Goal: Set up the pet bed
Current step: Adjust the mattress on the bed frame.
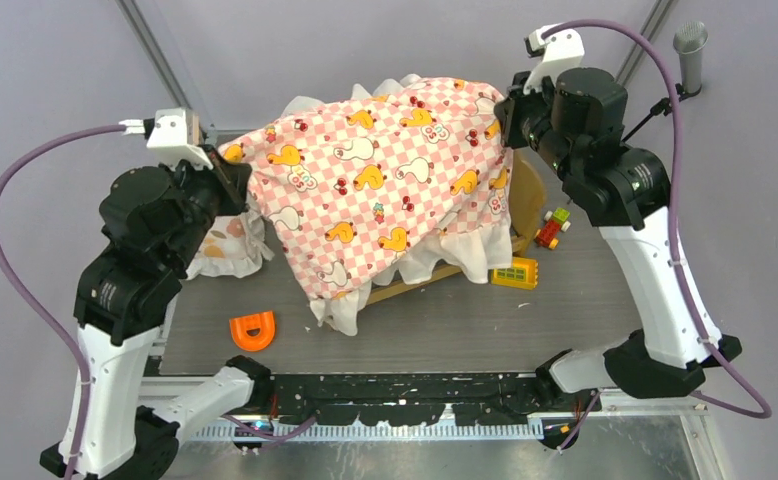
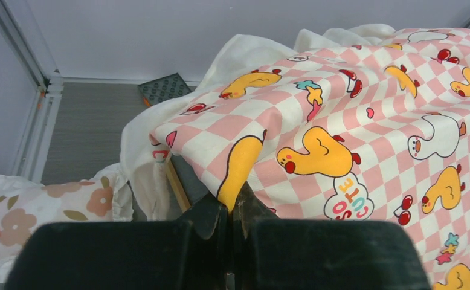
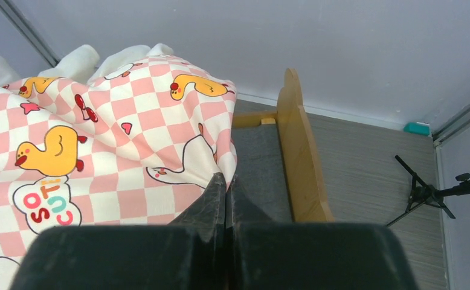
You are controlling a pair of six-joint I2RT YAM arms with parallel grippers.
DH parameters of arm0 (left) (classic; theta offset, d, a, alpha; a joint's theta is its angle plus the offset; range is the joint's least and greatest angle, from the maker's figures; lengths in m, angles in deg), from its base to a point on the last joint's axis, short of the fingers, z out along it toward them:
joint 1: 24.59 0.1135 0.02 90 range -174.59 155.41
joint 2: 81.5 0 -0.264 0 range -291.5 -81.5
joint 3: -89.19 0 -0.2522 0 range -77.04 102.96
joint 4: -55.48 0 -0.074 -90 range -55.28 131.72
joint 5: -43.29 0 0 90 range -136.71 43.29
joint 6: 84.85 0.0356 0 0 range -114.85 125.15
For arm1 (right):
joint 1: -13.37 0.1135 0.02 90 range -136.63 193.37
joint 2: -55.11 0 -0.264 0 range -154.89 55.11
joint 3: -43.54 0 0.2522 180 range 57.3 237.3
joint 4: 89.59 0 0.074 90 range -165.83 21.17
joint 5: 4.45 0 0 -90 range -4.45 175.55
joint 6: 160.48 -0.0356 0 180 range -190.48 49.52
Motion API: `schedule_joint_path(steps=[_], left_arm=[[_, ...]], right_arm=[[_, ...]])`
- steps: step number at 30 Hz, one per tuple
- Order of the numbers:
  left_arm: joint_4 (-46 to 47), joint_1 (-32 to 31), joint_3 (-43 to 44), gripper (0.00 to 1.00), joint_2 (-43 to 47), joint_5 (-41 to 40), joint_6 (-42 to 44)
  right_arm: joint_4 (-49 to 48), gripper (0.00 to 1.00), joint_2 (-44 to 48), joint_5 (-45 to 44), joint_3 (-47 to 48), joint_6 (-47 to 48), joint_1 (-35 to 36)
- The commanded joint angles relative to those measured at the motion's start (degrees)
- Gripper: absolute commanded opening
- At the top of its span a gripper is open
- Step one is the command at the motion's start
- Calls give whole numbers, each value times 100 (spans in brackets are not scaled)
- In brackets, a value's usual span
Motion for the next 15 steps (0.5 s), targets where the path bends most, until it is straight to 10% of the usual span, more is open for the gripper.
schedule_joint_path(steps=[1, 15], left_arm=[[-103, -10, -112, 0, -8, -392, 347], [1663, 348, -1535, 0, -989, -595, 457]], right_arm=[[-492, 1, 157, -217, -304, -61, 2], [-2317, 1, -435, -1766, -1544, 403, -61]])
